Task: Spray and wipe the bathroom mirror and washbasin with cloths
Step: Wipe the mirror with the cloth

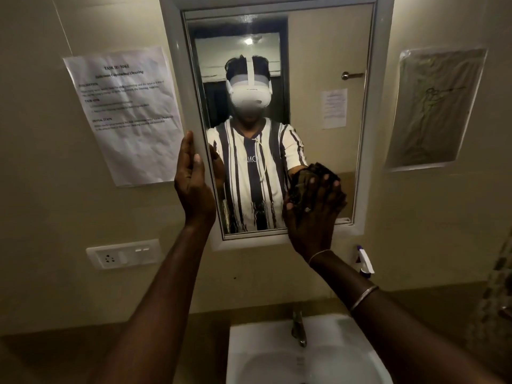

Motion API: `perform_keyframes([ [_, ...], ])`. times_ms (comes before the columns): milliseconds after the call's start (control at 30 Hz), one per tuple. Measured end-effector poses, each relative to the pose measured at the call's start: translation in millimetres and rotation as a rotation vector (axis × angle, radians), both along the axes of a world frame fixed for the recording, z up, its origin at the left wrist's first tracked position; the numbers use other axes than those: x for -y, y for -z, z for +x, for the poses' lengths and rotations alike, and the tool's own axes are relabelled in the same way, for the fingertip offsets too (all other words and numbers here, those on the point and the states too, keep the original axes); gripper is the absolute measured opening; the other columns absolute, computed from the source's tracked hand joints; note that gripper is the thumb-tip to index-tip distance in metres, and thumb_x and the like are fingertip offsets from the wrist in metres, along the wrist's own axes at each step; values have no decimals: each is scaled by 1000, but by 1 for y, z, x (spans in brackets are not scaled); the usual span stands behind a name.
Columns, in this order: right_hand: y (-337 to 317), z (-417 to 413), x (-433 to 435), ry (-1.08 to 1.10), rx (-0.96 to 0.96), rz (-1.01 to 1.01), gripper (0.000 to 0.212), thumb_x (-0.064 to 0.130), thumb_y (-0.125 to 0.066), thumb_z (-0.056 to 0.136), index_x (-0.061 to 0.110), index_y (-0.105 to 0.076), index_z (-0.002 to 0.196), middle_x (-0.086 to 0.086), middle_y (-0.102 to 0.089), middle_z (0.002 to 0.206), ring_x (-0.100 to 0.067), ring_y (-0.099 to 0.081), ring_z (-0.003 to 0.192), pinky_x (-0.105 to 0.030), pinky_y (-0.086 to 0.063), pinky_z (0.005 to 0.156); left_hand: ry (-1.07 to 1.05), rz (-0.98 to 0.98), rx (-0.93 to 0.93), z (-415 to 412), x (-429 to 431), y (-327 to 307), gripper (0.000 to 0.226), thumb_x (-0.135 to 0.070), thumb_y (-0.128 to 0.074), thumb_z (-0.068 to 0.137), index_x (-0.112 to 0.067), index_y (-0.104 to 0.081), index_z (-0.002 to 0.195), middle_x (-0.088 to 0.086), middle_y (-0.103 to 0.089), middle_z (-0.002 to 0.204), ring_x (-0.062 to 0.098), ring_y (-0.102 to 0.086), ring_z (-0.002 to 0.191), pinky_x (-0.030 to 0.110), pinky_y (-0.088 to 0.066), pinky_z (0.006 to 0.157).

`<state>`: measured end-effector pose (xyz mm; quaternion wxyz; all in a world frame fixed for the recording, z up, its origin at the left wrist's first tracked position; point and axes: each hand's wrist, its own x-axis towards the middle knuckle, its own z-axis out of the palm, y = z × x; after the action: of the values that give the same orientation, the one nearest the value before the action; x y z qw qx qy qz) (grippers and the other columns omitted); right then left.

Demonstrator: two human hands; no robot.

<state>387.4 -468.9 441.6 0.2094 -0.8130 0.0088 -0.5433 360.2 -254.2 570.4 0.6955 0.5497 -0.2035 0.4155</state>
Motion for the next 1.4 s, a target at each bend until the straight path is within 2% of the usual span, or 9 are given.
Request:
perform_keyframes([
  [167, 16, 4, -55, -132, -68, -357, 72, 47, -39, 105, 15, -10, 163, -17, 7, 168, -41, 4, 156, -73, -10, 118, -10, 43, 2, -3, 1, 2, 48, -14, -42, 106, -10, -42, 154, 5, -46, 159, 16, -42, 148, 44, -36, 123],
  [500, 24, 12, -95, -287, -59, -675, 64, 38, -46, 106, 24, -20, 163, -6, -11, 171, -31, -5, 159, -72, -19, 116, -55, 92, -13, -4, 3, 17, 49, -10, -41, 107, -4, -39, 156, 7, -42, 162, 10, -37, 150, 26, -33, 122],
  [600, 23, 13, -76, -265, -57, -793, 63, 39, -43, 106, 28, -18, 163, -4, -12, 172, -29, -3, 159, -72, -15, 118, -90, 102, 7, -2, 7, 23, 49, -9, -41, 108, -3, -38, 156, 7, -42, 162, 11, -37, 151, 31, -33, 124],
  [700, 22, 11, -52, -208, -66, -773, 61, 42, -41, 107, 28, -20, 163, -5, -12, 171, -30, -7, 159, -71, -9, 120, -101, 89, 12, 0, 10, 27, 49, -8, -42, 107, -4, -38, 156, 7, -42, 162, 12, -37, 151, 37, -33, 125],
  [833, 35, 6, -4, -84, -65, -587, 65, 46, -48, 104, 21, -27, 160, -10, -10, 168, -33, -6, 156, -70, -8, 120, -111, 65, 8, 1, 13, 30, 50, -8, -42, 106, -3, -38, 156, 7, -42, 162, 13, -38, 151, 41, -34, 124],
  [967, 45, -2, 34, 13, -81, -330, 74, 44, -49, 103, 15, -15, 162, -18, -5, 168, -39, -2, 156, -72, -11, 120, -110, 44, 19, 5, 16, 32, 50, -8, -41, 107, -3, -37, 156, 8, -41, 163, 14, -36, 152, 42, -32, 125],
  [1167, 44, -2, 6, 103, -75, -65, 82, 46, -50, 102, 8, -8, 162, -24, 0, 169, -46, 1, 156, -71, -6, 121, -120, 42, 62, 10, 14, 35, 48, -6, -40, 107, -2, -37, 156, 7, -41, 162, 7, -38, 149, 24, -35, 119],
  [1300, 56, 3, -5, -23, -45, -373, 81, 43, -50, 102, 15, -6, 164, -18, 9, 170, -44, 2, 156, -71, 1, 120, -21, 28, 87, -4, 13, 32, 47, 6, -30, 108, 7, -29, 155, 3, -48, 152, -15, -53, 126, 8, -46, 97],
  [1400, 58, 6, -25, -178, -28, -624, 71, 43, -50, 103, 20, -20, 162, -10, 0, 172, -38, -2, 158, -72, -10, 120, 8, 2, 45, 1, 3, 34, 45, 0, -31, 109, 7, -36, 153, -15, -64, 140, -5, -57, 128, 19, -49, 103],
])
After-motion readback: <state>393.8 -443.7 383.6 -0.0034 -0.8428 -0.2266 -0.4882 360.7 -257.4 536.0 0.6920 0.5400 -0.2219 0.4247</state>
